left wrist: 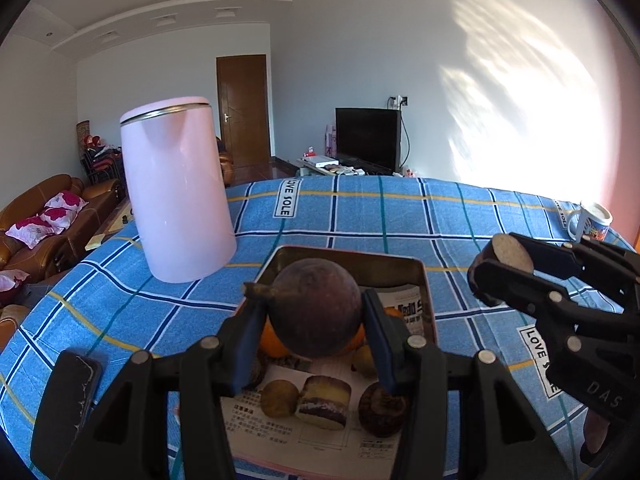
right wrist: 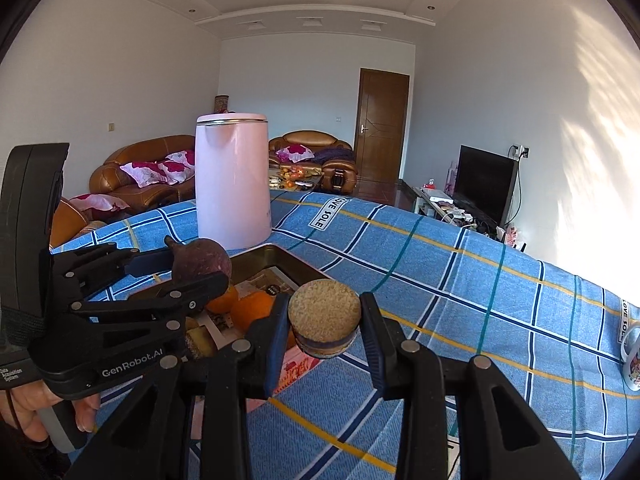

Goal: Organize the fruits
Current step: 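Lift both held items and carry them over the tin box, then open both tools to drop the items into the tin box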

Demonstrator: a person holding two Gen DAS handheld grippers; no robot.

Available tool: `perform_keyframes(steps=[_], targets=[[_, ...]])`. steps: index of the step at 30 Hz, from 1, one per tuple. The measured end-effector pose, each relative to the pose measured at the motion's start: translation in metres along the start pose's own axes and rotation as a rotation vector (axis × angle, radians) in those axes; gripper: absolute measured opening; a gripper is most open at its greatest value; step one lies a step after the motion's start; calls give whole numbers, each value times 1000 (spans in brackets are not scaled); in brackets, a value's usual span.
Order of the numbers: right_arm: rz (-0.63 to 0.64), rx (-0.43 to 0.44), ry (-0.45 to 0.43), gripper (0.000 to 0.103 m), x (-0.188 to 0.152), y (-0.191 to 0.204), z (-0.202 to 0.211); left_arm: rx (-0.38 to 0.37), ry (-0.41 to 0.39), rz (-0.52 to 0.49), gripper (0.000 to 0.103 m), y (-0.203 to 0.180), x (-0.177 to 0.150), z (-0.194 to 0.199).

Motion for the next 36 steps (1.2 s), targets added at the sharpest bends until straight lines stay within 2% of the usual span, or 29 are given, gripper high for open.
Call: perform_keyframes(steps=[13,36], targets=[[11,45,40,36,1,21,-29,17,49,-13,50,19,-4,-18],[-48,104,183,37,-26,29,-72,15,134,-38,51,21,-21,-36]])
Point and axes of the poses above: each gripper's, at about its wrist camera, not at the fingertips, and z roughly against the way its jaws point, y to its left, x to its top, the point moved 10 cm from there along -z, roughly the way its jaws point, and after that the axes turned 14 degrees about x, right-handed, at the moved point
